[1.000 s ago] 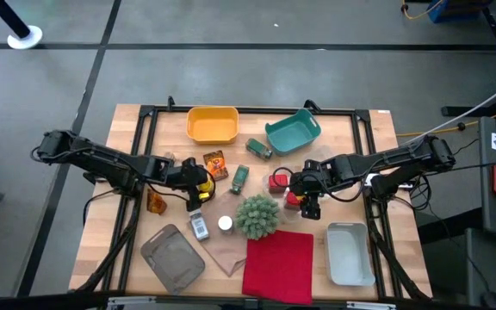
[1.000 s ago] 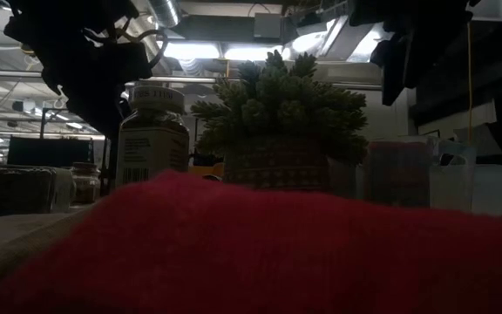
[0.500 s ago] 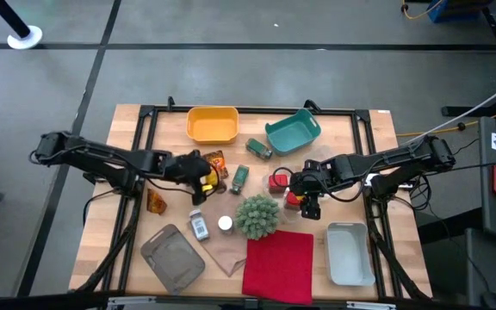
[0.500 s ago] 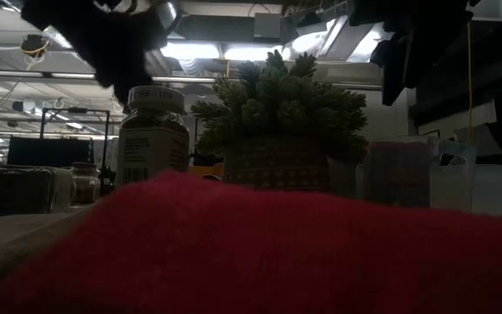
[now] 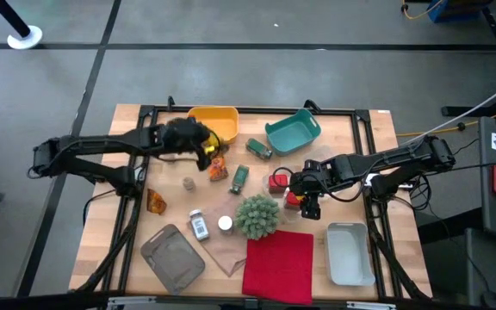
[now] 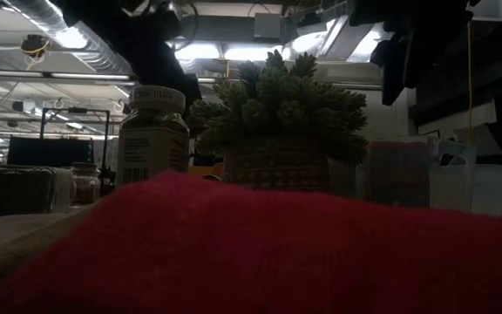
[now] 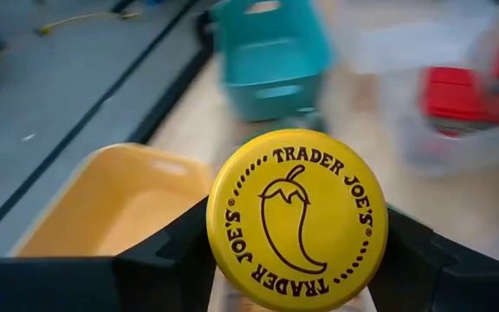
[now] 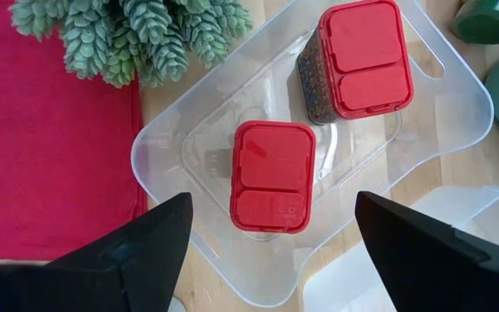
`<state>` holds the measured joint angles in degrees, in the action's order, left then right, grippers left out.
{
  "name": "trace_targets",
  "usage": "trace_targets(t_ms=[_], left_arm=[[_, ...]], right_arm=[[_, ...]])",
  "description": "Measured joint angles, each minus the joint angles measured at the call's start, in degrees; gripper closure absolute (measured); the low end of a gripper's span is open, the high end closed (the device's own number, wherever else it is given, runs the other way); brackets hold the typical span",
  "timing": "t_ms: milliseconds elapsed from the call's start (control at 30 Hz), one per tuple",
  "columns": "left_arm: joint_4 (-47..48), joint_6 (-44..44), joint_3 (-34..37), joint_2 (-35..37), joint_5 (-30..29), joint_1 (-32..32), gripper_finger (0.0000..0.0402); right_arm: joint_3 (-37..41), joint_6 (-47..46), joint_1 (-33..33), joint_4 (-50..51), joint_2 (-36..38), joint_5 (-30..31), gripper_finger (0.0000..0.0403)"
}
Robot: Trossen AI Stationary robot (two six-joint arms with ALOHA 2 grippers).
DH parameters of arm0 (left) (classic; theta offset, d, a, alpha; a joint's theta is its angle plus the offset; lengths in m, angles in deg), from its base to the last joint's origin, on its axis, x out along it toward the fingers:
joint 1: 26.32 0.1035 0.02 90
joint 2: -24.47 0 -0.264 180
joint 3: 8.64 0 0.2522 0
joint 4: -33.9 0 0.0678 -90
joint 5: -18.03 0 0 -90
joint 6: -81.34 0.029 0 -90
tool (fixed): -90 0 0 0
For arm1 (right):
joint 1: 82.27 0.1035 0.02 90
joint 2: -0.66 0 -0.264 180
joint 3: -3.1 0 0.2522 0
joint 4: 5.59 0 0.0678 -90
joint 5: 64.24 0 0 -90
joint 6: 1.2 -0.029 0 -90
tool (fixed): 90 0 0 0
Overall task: Sort spices by type
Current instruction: Put the yellow seasoning bottle into the yellow bin
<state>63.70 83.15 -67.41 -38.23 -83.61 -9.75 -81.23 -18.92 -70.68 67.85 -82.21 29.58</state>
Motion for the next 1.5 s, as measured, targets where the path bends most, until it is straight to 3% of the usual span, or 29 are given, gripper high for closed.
trace_targets(t_ms=[367, 667, 1000, 1500], left_arm=[[-0.3, 3.9, 0.0, -2.0, 2.6, 17.2, 0.0180], [-1.0, 4.7, 0.0, -9.6, 6.0, 26.0, 0.0180], [-5.4, 4.4, 0.0, -18.6, 7.2, 29.5, 0.0180], [-5.2, -1.6, 0.0, -19.5, 6.7, 30.0, 0.0141]], right_arm=[[0.0, 0.0, 0.0, 0.0, 0.0, 0.0, 0.0079], [0.0, 0.2, 0.0, -0.1, 0.0, 0.0, 0.0079], [0.0, 0.2, 0.0, -0.1, 0.0, 0.0, 0.0079], [0.0, 0.2, 0.0, -0.1, 0.0, 0.0, 0.0079]])
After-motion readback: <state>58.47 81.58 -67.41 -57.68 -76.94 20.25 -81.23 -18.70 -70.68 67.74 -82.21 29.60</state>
